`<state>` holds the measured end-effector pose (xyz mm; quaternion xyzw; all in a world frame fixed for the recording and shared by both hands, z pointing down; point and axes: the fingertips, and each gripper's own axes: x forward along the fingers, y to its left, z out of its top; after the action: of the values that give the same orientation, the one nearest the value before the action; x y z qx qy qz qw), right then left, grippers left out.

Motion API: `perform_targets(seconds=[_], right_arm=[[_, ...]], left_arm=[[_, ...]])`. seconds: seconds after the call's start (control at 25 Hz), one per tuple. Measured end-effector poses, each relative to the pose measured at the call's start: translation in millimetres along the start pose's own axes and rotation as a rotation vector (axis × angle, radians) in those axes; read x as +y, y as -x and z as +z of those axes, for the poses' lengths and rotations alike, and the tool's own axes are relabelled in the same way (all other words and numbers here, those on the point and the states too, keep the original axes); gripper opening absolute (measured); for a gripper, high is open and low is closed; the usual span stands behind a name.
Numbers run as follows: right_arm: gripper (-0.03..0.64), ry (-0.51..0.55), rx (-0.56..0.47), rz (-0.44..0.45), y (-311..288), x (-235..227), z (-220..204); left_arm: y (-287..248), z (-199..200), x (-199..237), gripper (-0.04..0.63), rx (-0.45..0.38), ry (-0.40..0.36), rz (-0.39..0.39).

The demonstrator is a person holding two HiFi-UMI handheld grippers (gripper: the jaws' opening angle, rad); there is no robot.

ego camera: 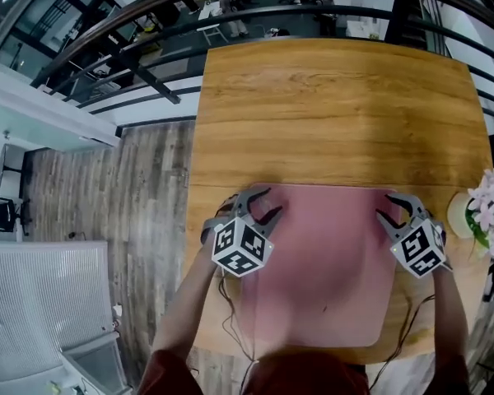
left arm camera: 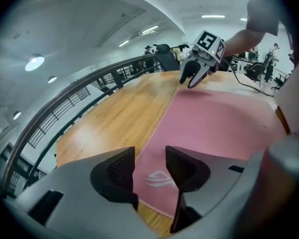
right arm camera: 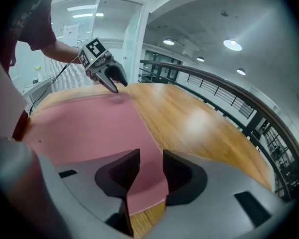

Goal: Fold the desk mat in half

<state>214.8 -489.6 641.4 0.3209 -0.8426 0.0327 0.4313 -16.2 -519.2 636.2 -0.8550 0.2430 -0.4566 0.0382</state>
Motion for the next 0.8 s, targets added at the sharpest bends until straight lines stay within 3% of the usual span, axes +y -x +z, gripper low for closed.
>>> perform_targets(seconds=[0.2, 0.44, 0.64, 0.8], right_arm=[[0.208, 0.033, 0.101, 0.119, -21.9, -6.3, -23.5], [0.227, 0.069, 0.158, 0.247, -32.7, -15.2, -33.7], [0.264, 0.074, 0.214, 0.365, -40.9, -12.2, -35.7], [0.279, 0.077, 0.247, 0.406, -41.8, -14.5, -42.5]], left_arm=[[-21.9, -13.5, 5.7, 0.258, 0.082, -0.071, -0.113], [-39.0, -34.4, 15.0, 0.27, 0.22, -0.154, -0.239], [-42.4, -41.3, 19.0, 0.279, 0.265, -0.158, -0.34], [-49.7, -39.9, 13.1, 0.276, 0.301, -0.152, -0.434]])
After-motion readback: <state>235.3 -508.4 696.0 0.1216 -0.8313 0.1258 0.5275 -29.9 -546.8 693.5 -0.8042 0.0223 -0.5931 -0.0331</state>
